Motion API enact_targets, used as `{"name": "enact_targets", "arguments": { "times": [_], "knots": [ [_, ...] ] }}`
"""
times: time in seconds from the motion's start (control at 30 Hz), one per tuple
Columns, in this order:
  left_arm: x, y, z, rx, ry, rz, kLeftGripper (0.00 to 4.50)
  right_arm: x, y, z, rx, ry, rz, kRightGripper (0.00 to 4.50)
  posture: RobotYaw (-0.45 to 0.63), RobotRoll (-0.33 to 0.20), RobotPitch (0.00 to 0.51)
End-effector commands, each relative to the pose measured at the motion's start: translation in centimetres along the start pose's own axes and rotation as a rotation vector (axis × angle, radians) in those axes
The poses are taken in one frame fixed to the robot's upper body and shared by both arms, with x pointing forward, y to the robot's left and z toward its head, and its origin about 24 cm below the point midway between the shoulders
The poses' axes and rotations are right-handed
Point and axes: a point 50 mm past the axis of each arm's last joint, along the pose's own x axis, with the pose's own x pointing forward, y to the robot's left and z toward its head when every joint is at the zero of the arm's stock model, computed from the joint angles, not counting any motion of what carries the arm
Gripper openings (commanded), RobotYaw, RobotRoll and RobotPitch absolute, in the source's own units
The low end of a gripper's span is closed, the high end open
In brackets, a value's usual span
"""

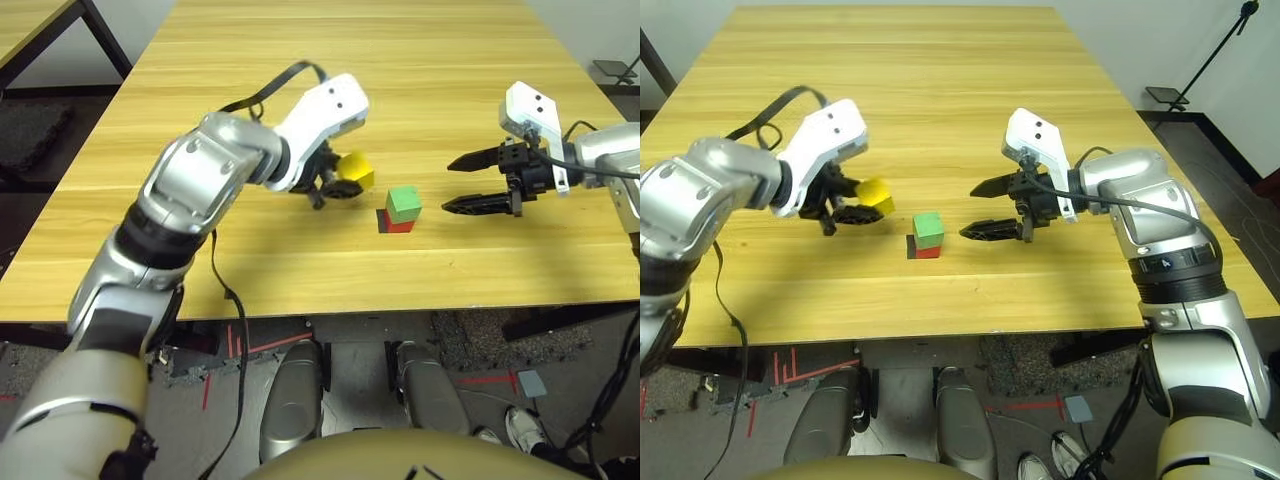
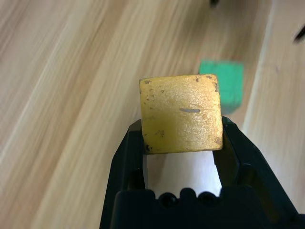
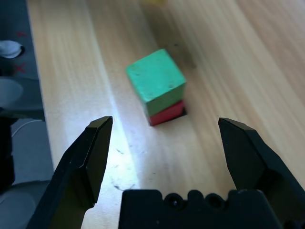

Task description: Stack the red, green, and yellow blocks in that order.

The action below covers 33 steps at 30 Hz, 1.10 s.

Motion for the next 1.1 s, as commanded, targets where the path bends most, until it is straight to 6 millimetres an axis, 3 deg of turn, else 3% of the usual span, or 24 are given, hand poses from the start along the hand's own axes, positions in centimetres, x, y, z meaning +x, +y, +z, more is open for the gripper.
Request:
{"name": "enact_targets", "arguments": {
  "times": [0.03, 0.37, 0.97, 1.1],
  "knots": [
    [1.7, -0.3, 0.4, 0.020, 0.009, -0.068, 2.06, -0.1, 0.5, 0.0, 0.003, -0.012, 0.009, 4.50, 0.18, -0.117, 0.090],
    [3.8, -1.4, 1.2, 0.083, 0.012, -0.152, 2.06, -0.3, 0.9, -0.3, 0.020, -0.015, -0.011, 4.50, 0.16, -0.105, 0.094],
    [4.6, -2.1, 0.9, 0.092, 0.017, -0.182, 2.06, -0.5, 0.8, -0.4, 0.027, -0.018, -0.027, 4.50, 0.15, -0.106, 0.098],
    [4.7, -2.1, 0.9, 0.091, 0.020, -0.182, 3.34, -0.5, 0.8, -0.3, 0.027, -0.018, -0.030, 4.50, 0.15, -0.108, 0.098]
  ]
}}
